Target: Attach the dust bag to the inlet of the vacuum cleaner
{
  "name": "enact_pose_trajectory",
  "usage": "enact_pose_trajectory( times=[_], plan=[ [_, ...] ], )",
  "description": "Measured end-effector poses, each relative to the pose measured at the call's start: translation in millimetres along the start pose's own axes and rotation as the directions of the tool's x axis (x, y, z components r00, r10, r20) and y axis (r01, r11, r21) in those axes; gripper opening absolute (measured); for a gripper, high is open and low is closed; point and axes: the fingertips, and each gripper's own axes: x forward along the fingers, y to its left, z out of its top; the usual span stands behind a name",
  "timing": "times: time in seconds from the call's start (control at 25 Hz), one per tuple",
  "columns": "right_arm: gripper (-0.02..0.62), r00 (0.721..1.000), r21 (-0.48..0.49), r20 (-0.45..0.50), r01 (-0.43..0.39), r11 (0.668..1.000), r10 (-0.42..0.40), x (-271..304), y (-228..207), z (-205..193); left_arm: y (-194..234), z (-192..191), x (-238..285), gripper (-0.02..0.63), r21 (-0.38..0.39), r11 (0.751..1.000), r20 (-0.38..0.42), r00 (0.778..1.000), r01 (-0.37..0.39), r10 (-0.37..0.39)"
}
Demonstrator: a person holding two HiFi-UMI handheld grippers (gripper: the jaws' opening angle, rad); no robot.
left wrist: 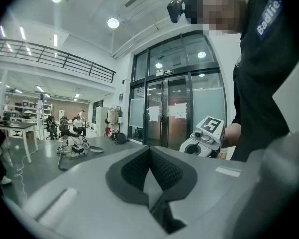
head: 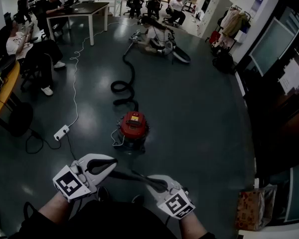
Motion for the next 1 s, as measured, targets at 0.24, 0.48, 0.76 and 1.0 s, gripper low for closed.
enact_pose_trajectory(
  times=[0.24,0.48,0.76,1.0],
  plan=[
    [0.025,0.999,-0.006,-0.033,-0.009,1.0,0.009,-1,0,-9,0,1,2,0.002,-0.003,1.0,-0.003,1.0,-0.007,0.007],
    [0.025,0.999,-0.022,-0.02,-0.026,0.999,0.025,-3,-4,-11,-3,-2,10,0.002,-0.021,1.0,-0.014,1.0,-0.019,0.019],
    [0.026,0.996,-0.041,0.03,-0.087,0.995,0.089,-9,-6,-17,1,-1,19,0.002,0.002,0.997,-0.045,0.996,-0.073,0.073],
    [0.025,0.988,-0.061,0.032,-0.148,0.987,0.15,-12,-16,-40,18,-8,28,0.002,0.022,0.986,-0.071,0.983,-0.165,0.167]
  ],
)
